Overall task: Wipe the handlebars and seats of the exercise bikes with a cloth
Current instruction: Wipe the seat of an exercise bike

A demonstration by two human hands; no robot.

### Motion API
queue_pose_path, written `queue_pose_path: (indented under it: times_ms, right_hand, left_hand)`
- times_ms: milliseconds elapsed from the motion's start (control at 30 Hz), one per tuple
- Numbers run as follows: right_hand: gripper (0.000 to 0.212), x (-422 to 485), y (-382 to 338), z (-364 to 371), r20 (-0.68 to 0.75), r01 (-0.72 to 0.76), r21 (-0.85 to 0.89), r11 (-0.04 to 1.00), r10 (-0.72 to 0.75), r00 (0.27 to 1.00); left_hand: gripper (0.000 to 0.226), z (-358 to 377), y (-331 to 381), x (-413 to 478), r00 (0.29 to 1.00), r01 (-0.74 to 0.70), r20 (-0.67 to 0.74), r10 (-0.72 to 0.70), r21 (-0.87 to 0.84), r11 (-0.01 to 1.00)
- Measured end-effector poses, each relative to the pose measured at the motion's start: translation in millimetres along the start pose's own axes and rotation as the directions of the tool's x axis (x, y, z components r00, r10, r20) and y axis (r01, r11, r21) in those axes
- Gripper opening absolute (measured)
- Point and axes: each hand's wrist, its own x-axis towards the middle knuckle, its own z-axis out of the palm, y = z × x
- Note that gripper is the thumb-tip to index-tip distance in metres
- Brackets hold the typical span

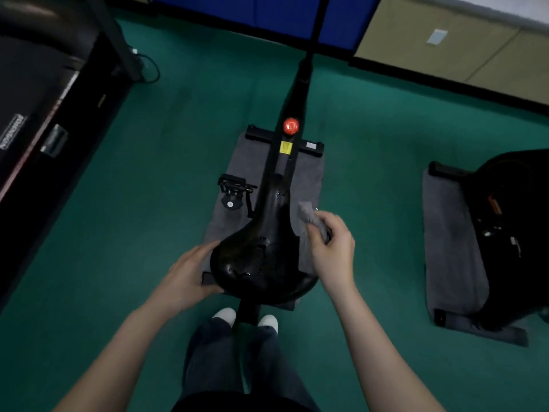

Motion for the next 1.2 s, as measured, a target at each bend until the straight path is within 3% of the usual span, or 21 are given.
queue_pose_path:
  times_ms: [267, 433, 800, 967, 1033, 1133, 1200]
  right_hand:
    - [0.020, 64.7, -4.3, 50.1, 0.018, 0.159, -0.042, 0.986, -0.158, 0.987]
    - [0.028, 43.2, 9.9, 51.1, 0.077, 0.313, -0.169, 0.935, -0.304, 0.950]
    - [0.037, 29.5, 10.6, 54.9, 0.311, 0.606, -0.279, 0.745, -0.527, 0.791]
    - [0.032, 56.0, -7.9, 67.9, 0.262, 0.543, -0.322, 0.776, -0.478, 0.838]
    - [0.034, 48.2, -10.5, 68.9, 0.395, 0.617, -0.320, 0.719, -0.491, 0.777]
    - [0.035, 46.1, -14.7, 64.5, 0.683, 0.784, -0.284, 0.552, -0.458, 0.569]
    - [0.037, 63.7, -18.9, 64.5, 0.696, 0.773, -0.336, 0.537, -0.411, 0.588]
  left_hand:
    - [0.088, -0.9, 6.0, 0.8, 0.999, -0.036, -0.028, 0.036, 0.001, 0.999]
    - [0.079, 2.7, 2.6, -4.3, 0.998, 0.002, -0.056, -0.011, -0.171, 0.985]
    - [0.029, 13.4, 12.3, 17.3, 0.985, -0.044, -0.164, -0.050, -0.528, 0.848]
    - [0.026, 16.0, 7.3, 26.7, 0.988, -0.029, -0.141, -0.063, -0.571, 0.820]
    - [0.026, 16.4, 3.7, 27.2, 0.989, -0.024, -0.133, -0.066, -0.580, 0.814]
    - [0.025, 17.4, -0.8, 26.8, 0.991, -0.019, -0.119, -0.065, -0.596, 0.803]
    - [0.026, 18.6, -1.6, 26.6, 0.992, -0.011, -0.107, -0.067, -0.606, 0.795]
